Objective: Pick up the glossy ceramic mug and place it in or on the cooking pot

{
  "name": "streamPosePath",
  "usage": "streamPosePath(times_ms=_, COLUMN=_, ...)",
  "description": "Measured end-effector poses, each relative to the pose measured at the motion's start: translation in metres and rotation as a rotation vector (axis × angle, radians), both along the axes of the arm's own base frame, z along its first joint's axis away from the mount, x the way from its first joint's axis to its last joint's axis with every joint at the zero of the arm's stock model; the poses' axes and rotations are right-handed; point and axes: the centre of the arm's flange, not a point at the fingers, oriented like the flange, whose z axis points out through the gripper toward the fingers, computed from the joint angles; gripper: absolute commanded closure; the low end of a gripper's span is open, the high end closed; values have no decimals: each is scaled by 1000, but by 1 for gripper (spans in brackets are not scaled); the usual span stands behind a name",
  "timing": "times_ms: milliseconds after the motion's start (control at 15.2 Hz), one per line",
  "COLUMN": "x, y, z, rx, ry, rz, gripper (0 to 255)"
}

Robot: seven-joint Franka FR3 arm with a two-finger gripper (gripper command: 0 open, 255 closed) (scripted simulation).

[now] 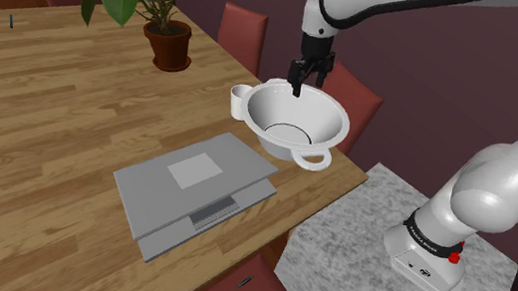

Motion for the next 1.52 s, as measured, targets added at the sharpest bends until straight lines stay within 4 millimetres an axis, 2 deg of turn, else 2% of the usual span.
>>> streamPosePath(times_ms=660, x=105, y=57, z=-52, rx=-2, ry=-19, rz=40, gripper=0)
streamPosePath(times_ms=858, x=137, y=78, z=-62, rx=-3, ry=-26, rz=52, gripper=0)
streamPosePath(times_ms=1122, x=173, y=97, z=-69, rx=-12, ry=-24, rz=64, gripper=0)
streamPosePath(times_ms=1188, x=188, y=106, z=-75, rx=-9, ry=-30, rz=70, gripper=0)
streamPosePath(times_ms=1320, x=196, y=113, z=-92, rx=-5, ry=-34, rz=74, gripper=0)
streamPosePath(times_ms=1518, x=199, y=112, z=-110, rx=-4, ry=-36, rz=75, gripper=0)
